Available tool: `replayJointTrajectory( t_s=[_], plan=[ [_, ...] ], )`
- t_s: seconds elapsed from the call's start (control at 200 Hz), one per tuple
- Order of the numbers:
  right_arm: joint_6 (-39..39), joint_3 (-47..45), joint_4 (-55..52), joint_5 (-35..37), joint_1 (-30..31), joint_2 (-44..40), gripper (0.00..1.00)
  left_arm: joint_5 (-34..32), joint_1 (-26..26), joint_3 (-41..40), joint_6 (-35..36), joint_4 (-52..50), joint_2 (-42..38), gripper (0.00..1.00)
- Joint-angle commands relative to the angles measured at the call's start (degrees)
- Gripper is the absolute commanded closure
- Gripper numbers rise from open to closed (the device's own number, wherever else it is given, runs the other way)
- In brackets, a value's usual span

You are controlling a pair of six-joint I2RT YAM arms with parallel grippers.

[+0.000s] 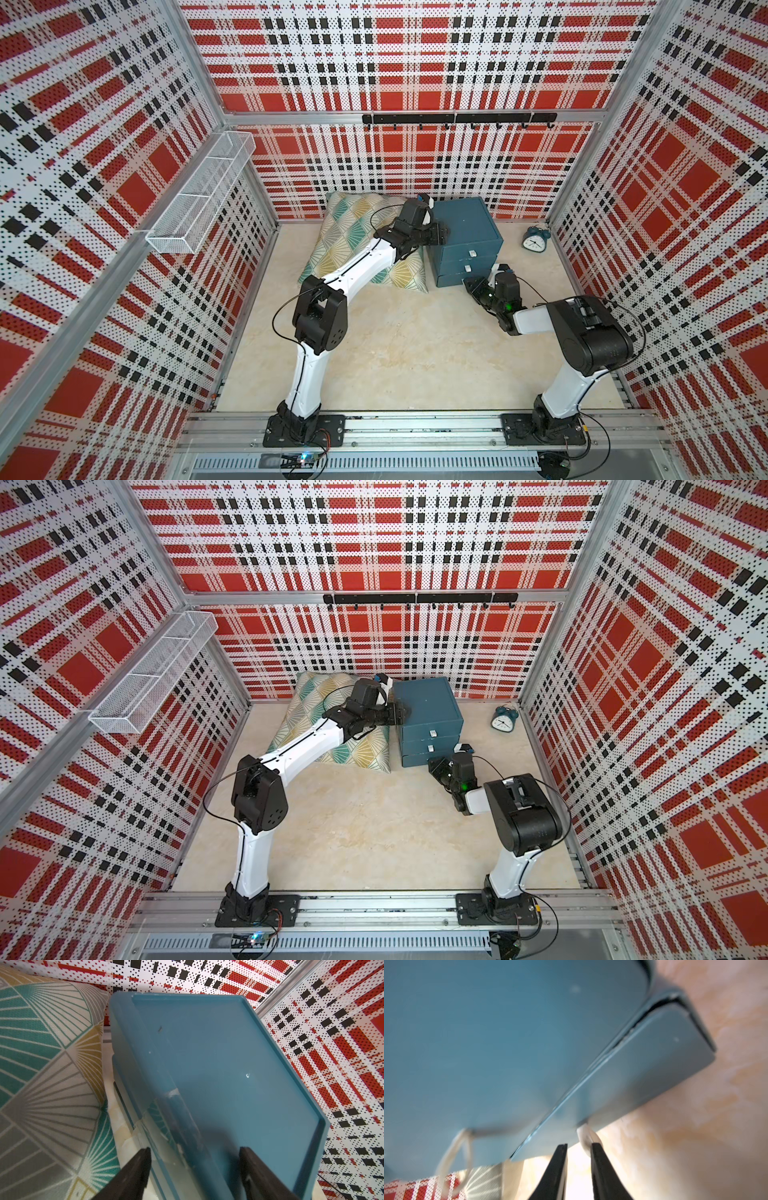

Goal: Place the cookies into the drawer by color
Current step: Close the drawer in the storage box, then move the storage box to the center of the board.

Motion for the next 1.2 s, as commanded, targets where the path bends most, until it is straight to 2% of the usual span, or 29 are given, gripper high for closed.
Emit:
replayJointTrajectory(
  t_s=[0.0,0.09,0.225,0.261,0.291,0.296,0.311,0.381,0.386,0.391,0.421,0.666,0.842,0.927,0.972,1.052,1.192],
  plan=[
    [-3.6,-1.2,-5.3,2.0,-0.5,-10.5,0.69,0.5,-1.1,-1.1,1.0,-1.9,-4.1,0.26],
    [-8.1,0.5,-14.5,2.5,-1.2,-18.8,0.61,0.0,-1.7,-1.3,0.9,-1.7,-6.3,0.21],
    [-14.8,6.5,-27.6,2.6,-3.4,-27.9,0.33,0.1,-1.5,-1.9,-0.1,-0.5,-9.6,0.08],
    [-16.1,8.3,-30.5,2.5,-4.0,-29.3,0.26,0.4,-1.4,-2.2,-0.4,0.3,-10.2,0.05],
    [-17.3,9.9,-33.0,2.1,-4.9,-29.9,0.23,0.7,-1.4,-2.4,-0.8,0.9,-10.6,0.03],
    [-17.5,10.4,-33.0,2.0,-5.1,-30.0,0.19,0.8,-1.3,-2.4,-0.9,0.9,-10.7,0.02],
    [-18.0,11.4,-34.2,1.9,-5.5,-30.2,0.16,1.1,-1.3,-2.4,-1.0,1.2,-10.8,0.0],
    [-18.2,15.8,-35.4,1.7,-7.5,-29.7,0.16,2.7,-0.8,-1.6,-1.7,1.9,-10.5,0.01],
    [-19.8,16.2,-37.0,0.8,-7.6,-29.6,0.1,2.7,-0.8,-1.5,-1.7,1.9,-10.5,0.01],
    [-20.5,16.5,-38.0,0.4,-7.8,-29.5,0.07,2.8,-0.8,-1.5,-1.7,1.9,-10.4,0.01],
    [-22.0,18.6,-40.0,-0.9,-8.5,-28.2,0.04,3.3,-0.5,-0.9,-2.0,1.8,-9.9,0.01],
    [-31.4,41.8,-52.9,-10.9,-12.1,-9.5,0.05,8.9,2.4,2.8,-4.1,1.8,-4.4,0.01],
    [-33.6,55.3,-59.1,-13.7,-12.5,3.2,0.13,11.5,2.9,9.2,-4.3,-1.3,1.9,0.06],
    [-33.2,57.2,-57.5,-15.6,-12.5,6.5,0.18,12.6,2.8,10.7,-4.5,-2.2,4.0,0.1],
    [-33.2,58.3,-57.8,-18.1,-12.4,8.3,0.25,12.6,2.5,10.8,-4.5,-2.1,4.5,0.13],
    [-34.2,60.1,-60.0,-20.7,-11.5,10.2,0.31,13.1,1.7,10.6,-4.4,-2.1,5.2,0.19],
    [-34.2,52.5,-56.7,-18.8,-9.1,5.5,0.33,13.0,-0.4,6.9,-3.9,-1.9,3.4,0.24]
  ],
)
